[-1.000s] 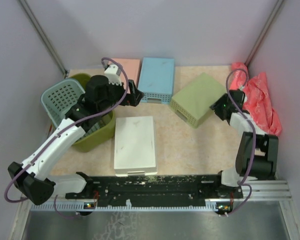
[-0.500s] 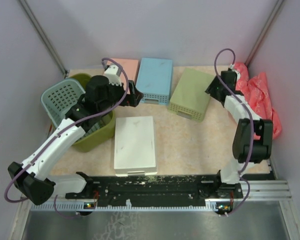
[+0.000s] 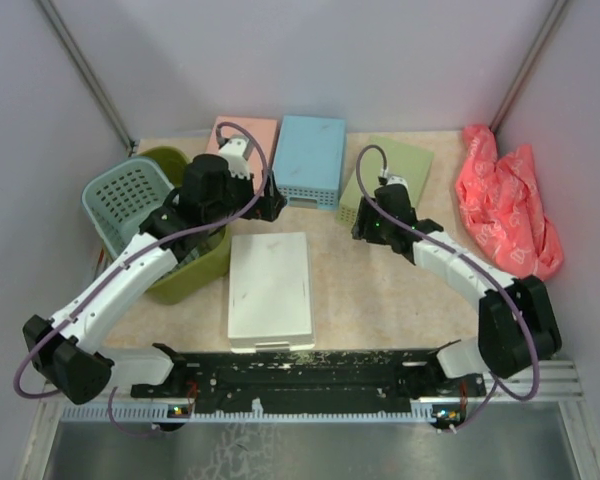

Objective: Turn the large container upside down

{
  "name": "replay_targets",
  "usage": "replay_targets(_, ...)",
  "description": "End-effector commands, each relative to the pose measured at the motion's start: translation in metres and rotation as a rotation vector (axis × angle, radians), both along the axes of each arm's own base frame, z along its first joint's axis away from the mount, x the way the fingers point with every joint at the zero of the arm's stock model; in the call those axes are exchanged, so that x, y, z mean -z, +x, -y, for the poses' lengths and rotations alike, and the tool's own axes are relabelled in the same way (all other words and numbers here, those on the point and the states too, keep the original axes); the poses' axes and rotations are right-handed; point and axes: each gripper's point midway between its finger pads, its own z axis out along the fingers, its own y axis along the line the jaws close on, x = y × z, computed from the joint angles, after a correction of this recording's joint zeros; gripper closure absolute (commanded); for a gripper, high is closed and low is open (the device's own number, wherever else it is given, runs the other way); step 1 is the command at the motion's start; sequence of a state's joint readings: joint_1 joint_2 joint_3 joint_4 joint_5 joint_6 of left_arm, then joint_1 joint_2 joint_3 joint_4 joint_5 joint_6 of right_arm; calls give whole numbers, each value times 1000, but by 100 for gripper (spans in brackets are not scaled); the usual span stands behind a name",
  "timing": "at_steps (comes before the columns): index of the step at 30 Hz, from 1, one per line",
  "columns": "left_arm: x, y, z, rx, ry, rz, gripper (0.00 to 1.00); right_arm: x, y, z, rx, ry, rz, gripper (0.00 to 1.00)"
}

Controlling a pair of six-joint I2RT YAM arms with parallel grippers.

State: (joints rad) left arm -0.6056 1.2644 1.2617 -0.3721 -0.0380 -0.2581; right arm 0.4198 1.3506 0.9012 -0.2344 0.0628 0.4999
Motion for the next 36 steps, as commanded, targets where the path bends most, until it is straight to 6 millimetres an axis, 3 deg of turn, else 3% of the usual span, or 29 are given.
replay_targets(1, 37, -19, -8, 7, 104, -97, 1, 7, 18, 20, 103, -95, -20, 45)
replay_targets(4, 58, -40, -9, 5, 122, -171, 1, 7, 44, 45, 187, -143, -28, 45)
replay_targets(7, 83, -62, -10, -20, 152, -254, 1, 11, 68, 83, 318, -188, -63, 45)
replay_targets(10, 109, -81, -17, -70, 167, -360, 1, 9, 82, 117, 446, -203, -86, 45)
replay_targets(13, 127, -90, -32, -148, 196, -426, 1, -3, 84, 120, 445, -166, -74, 44)
replay_targets(14, 137, -93, -43, -206, 220, -453, 1, -11, 77, 109, 396, -109, -47, 44)
replay_targets(19, 157, -101, -62, -294, 277, -510, 1, -24, 45, 100, 349, -36, -6, 44)
replay_targets(29, 195, -121, -56, -285, 269, -654, 0, -34, -17, 100, 313, 28, 17, 43)
replay_targets(32, 197, -119, -38, -197, 210, -632, 0, -39, -31, 103, 315, 28, 19, 43)
replay_targets(36, 182, -122, 15, 83, 64, -586, 1, -52, -43, 99, 296, 57, 36, 43)
